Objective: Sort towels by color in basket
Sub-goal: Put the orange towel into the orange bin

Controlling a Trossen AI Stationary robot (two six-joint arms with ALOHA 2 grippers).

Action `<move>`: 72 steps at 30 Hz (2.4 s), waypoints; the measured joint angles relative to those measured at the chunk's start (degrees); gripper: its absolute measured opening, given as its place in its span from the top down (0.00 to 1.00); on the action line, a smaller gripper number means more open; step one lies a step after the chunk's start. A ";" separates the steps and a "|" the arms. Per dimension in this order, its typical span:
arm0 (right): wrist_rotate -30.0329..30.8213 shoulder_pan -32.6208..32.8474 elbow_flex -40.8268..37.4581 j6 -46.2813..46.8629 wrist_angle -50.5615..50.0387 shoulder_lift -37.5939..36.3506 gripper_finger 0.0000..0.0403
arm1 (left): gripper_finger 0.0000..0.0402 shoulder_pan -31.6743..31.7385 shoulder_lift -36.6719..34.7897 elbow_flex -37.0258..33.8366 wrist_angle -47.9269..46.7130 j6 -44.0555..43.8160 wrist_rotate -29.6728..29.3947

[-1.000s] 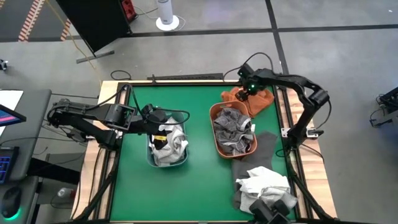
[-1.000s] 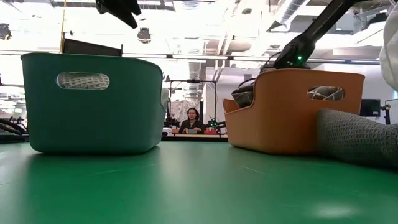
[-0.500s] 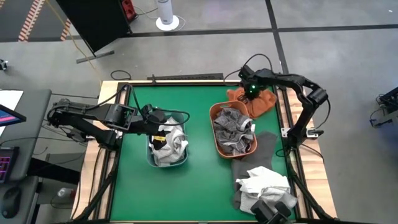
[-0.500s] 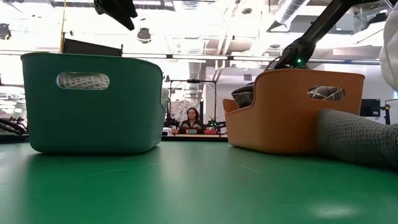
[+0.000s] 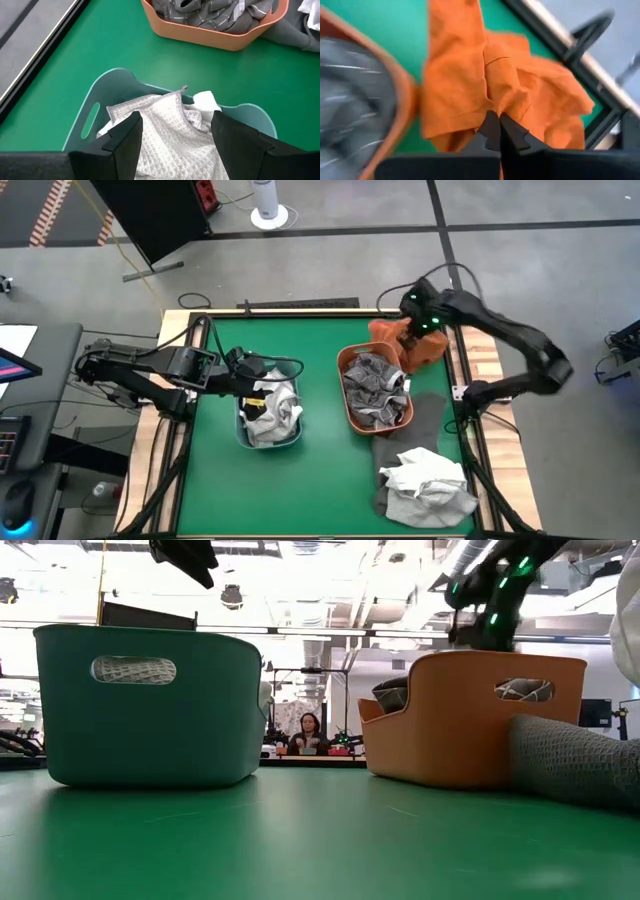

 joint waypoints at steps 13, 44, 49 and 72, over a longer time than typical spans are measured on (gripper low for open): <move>-12.09 15.86 0.04 7.42 24.55 -29.99 0.96 | 0.44 3.78 -0.04 0.00 3.80 5.16 -0.01; -2.72 37.08 0.00 21.06 4.98 11.70 0.84 | 0.44 8.92 -0.07 0.00 9.87 11.21 0.16; -3.68 36.90 0.02 17.76 8.37 19.91 0.76 | 0.44 8.87 -0.07 0.00 9.81 11.02 1.01; -7.44 33.59 9.83 15.34 -2.99 11.30 0.27 | 0.44 8.86 -0.07 0.00 9.46 12.74 2.03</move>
